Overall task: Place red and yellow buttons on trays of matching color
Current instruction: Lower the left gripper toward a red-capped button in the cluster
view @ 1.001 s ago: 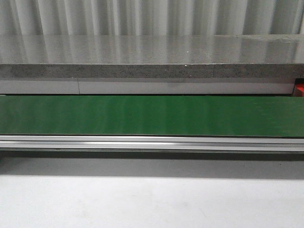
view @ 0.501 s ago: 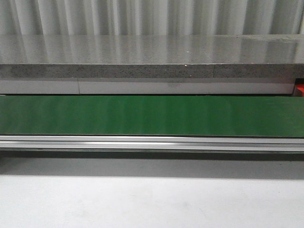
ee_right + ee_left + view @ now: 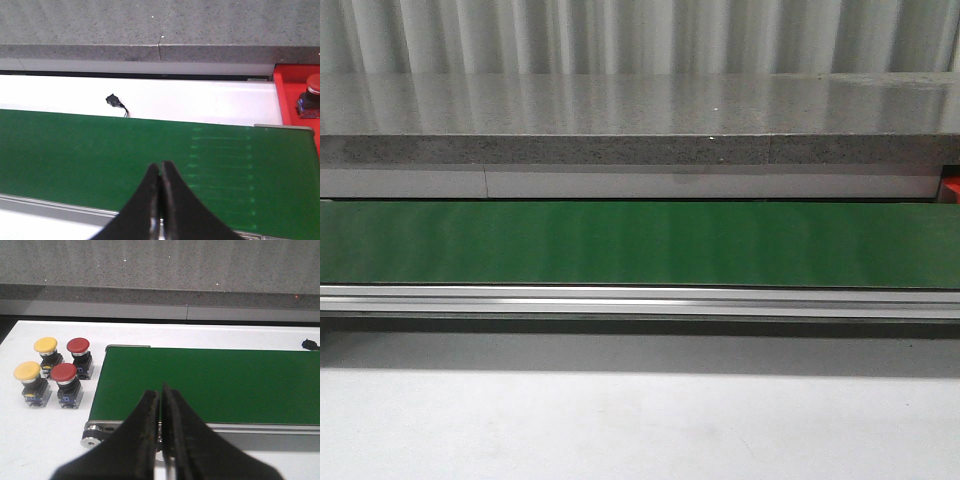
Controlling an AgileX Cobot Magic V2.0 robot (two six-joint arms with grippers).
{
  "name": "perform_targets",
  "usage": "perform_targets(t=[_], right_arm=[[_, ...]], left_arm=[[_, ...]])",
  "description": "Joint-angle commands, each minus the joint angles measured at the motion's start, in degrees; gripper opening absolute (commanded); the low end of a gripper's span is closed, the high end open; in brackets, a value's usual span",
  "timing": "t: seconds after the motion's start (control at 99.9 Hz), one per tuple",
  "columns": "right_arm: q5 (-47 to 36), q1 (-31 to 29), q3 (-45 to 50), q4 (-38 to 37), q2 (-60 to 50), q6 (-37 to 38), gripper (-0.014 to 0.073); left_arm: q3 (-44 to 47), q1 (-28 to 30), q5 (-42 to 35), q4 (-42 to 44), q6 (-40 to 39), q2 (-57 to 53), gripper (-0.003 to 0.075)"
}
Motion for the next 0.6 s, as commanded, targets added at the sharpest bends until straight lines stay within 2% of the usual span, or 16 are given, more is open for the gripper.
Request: perform_targets(t=[0.0, 0.02, 0.14, 0.21, 0.401, 0.591], right_arm=[[-3.1, 0.1, -1.5, 0.7, -0.2, -0.4, -0.0068], [-3.1, 0.1, -1.5, 0.7, -0.2, -0.4, -0.0068], [-3.1, 0.1, -1.5, 0.7, -0.2, -0.4, -0.0068], [-3.1, 0.1, -1.5, 0.7, -0.2, -0.4, -0.0068], [-3.1, 0.1, -1.5, 0.7, -0.2, -0.4, -0.0068], [-3.1, 0.1, -1.5, 0.7, -0.2, -0.4, -0.0068]], left_arm=[[-1.6, -0.4, -4.7, -0.6, -0.1, 0.3, 0.0157], [-1.6, -0.4, -4.7, -0.6, -0.1, 0.3, 0.0186], [-1.6, -0.4, -4.7, -0.6, -0.1, 0.3, 0.0477], [-1.6, -0.4, -5.6, -0.6, -0.1, 0.3, 0.0572], [-1.6, -0.4, -7.1, -0.6, -0.6, 0.4, 0.0587], [-4.2, 1.7, -7.6, 5.1, -13.6, 6.0, 0.0586]])
